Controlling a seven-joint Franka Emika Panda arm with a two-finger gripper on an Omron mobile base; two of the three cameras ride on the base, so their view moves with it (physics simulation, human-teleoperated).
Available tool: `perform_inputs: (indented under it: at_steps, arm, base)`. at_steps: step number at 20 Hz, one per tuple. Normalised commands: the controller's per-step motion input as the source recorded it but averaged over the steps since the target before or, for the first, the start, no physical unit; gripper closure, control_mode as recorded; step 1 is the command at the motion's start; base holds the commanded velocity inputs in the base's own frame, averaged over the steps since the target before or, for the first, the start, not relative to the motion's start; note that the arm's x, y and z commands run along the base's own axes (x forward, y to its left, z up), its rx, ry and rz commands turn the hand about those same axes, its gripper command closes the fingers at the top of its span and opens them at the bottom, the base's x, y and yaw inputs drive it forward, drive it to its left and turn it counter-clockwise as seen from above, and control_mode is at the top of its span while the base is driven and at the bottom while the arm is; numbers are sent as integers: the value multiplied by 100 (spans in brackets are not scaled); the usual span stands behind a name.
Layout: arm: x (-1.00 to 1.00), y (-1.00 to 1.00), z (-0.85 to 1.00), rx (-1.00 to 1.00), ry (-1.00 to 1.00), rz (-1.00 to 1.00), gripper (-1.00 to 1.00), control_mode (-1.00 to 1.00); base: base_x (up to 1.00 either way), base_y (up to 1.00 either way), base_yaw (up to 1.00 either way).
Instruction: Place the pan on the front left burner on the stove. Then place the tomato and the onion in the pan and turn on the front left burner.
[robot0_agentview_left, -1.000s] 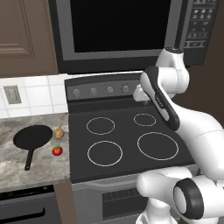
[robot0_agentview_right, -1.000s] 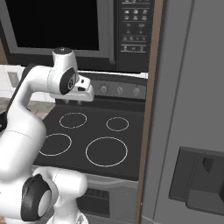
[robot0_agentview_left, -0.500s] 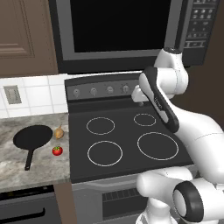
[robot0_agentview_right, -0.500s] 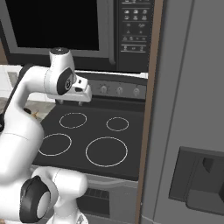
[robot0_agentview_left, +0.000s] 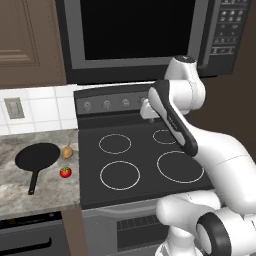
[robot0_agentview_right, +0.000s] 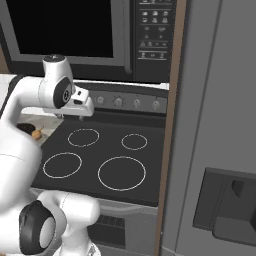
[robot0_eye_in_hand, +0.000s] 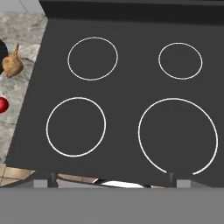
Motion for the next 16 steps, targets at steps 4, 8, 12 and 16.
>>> perform_inputs:
  at_steps: [4, 8, 12, 16]
  arm:
    - [0, 47, 0, -2, 0, 0, -100, -100]
    - [0, 53, 0, -4, 0, 0, -100, -100]
    - [-6, 34, 0, -2, 0, 0, -100, -100]
    - [-6, 30, 0, -2, 0, 0, -100, -100]
  base:
    - [0, 0, 0]
    - [0, 0, 0]
    - [0, 0, 0]
    - [0, 0, 0]
